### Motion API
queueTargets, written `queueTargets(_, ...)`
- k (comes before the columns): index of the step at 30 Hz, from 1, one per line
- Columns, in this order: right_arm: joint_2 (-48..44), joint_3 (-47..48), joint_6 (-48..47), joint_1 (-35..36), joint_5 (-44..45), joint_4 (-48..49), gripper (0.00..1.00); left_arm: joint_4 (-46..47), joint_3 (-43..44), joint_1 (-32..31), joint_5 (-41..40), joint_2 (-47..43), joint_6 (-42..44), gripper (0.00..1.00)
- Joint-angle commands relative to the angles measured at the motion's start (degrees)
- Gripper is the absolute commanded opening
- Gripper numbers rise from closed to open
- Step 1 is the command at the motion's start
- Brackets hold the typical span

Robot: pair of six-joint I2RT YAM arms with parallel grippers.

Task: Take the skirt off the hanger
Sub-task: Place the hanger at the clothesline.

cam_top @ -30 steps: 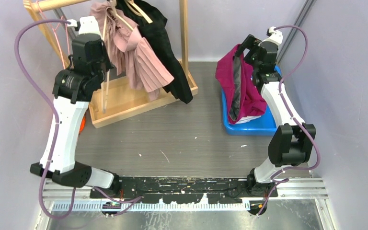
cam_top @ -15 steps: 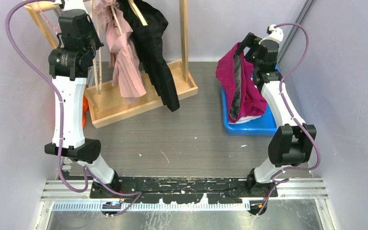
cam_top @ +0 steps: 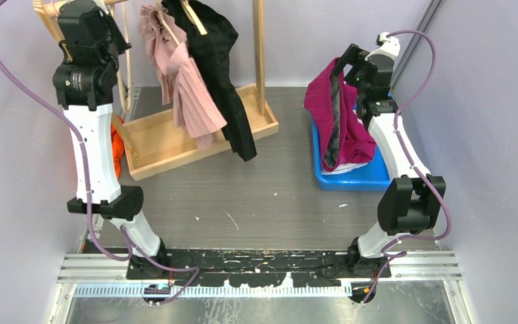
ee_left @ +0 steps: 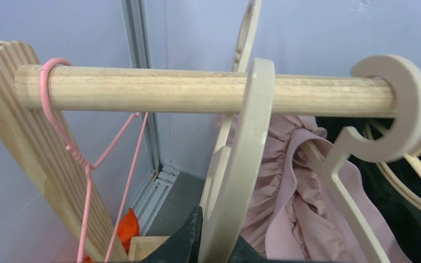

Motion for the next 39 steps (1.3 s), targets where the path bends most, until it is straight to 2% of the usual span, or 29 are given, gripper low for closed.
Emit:
queueTargets(1,-1.74,3.74,-1.75,-0.11,0.26,3.93,1.00,7.15,2.84,4.15,3.67,2.73,-2.49,0.00)
queueTargets(6,-2.50,3.96,-3.50,-0.17,1.49,3.15,1.00,7.97,6.00,6.87,5.95,6.72,-4.88,0.00)
queueTargets(11,-3.05,3.26,-4.24,-0.35,2.46,3.10,1.00,8.49,5.14,8.11,7.34,8.07,-5.99,0.00)
queueTargets(18,-3.36,2.45,-3.51,-0.35,1.38,3.09,1.00,9.36,-7.50,9.28,5.05,3.96,-3.99,0.00)
queueTargets(28,-4.25,1.36,-4.00,-0.38,1.91,2.59,1.00,9.64,-13.09,11.98,5.67,5.64,-2.70,0.00)
queueTargets(33,-4.21,1.08,-3.75,-0.36,1.77,2.18,1.00,14.28,-23.29,12.04,4.01,1.69,-1.58,0.00)
queueTargets(39,-4.54,0.53,-2.91,-0.37,0.57,2.06,1.00,14.43,-27.99,12.90,3.80,0.20,-1.09,0.03)
